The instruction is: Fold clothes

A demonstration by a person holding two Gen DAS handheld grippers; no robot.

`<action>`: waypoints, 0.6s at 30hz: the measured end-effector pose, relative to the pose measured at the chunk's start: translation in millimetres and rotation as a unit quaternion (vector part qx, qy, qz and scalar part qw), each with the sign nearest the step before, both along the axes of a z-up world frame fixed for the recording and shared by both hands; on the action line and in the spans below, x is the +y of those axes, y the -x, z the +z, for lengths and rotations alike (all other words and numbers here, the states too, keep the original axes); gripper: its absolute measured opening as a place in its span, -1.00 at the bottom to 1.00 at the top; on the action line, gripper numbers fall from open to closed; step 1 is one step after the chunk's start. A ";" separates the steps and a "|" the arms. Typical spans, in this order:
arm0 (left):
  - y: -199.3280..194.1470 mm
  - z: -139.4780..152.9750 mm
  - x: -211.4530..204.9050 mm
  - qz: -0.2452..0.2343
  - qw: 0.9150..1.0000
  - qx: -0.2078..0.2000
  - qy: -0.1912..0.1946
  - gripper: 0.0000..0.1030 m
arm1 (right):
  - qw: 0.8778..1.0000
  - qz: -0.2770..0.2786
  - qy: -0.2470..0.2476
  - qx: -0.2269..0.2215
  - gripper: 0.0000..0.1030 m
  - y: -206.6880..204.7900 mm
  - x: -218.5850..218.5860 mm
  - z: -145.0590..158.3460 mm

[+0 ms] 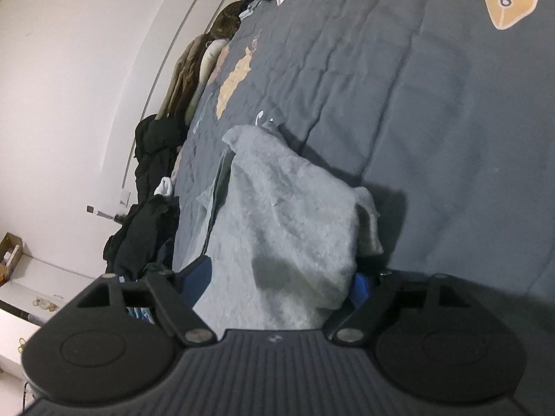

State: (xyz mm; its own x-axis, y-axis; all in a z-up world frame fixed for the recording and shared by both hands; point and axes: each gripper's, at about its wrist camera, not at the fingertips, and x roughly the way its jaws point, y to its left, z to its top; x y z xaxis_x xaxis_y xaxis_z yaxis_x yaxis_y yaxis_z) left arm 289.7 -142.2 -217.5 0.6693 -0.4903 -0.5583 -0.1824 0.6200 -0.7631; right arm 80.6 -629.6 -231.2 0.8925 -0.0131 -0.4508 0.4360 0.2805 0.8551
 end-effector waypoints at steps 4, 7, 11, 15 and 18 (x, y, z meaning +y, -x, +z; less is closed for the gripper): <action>-1.0 -0.4 0.7 0.000 1.000 0.002 0.001 -0.77 | 1.000 -0.007 -0.008 -0.012 0.10 -3.0 -0.6 -0.9; -1.3 -0.6 1.3 0.001 1.000 0.002 0.002 -0.77 | 1.000 0.009 -0.016 -0.016 -0.73 -9.8 2.1 -2.2; -0.8 1.8 1.9 0.004 1.000 0.000 0.000 -0.82 | 1.000 0.003 -0.026 -0.010 -0.89 -10.8 5.5 -2.6; 0.6 11.9 5.1 0.003 1.000 -0.003 0.000 -0.86 | 0.999 -0.019 -0.036 -0.029 -0.92 -0.9 1.0 7.8; 6.2 21.5 10.2 0.001 1.000 -0.004 0.000 -0.88 | 0.998 -0.032 -0.043 -0.045 -0.92 9.3 0.1 20.5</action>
State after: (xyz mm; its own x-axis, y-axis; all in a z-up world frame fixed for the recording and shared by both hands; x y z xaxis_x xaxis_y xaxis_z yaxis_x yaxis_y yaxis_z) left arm 283.5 -132.0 -196.0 0.6749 -0.4883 -0.5532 -0.1780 0.6199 -0.7643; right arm 71.3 -629.5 -210.6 0.9276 -0.0374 -0.3716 0.3721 0.1788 0.9108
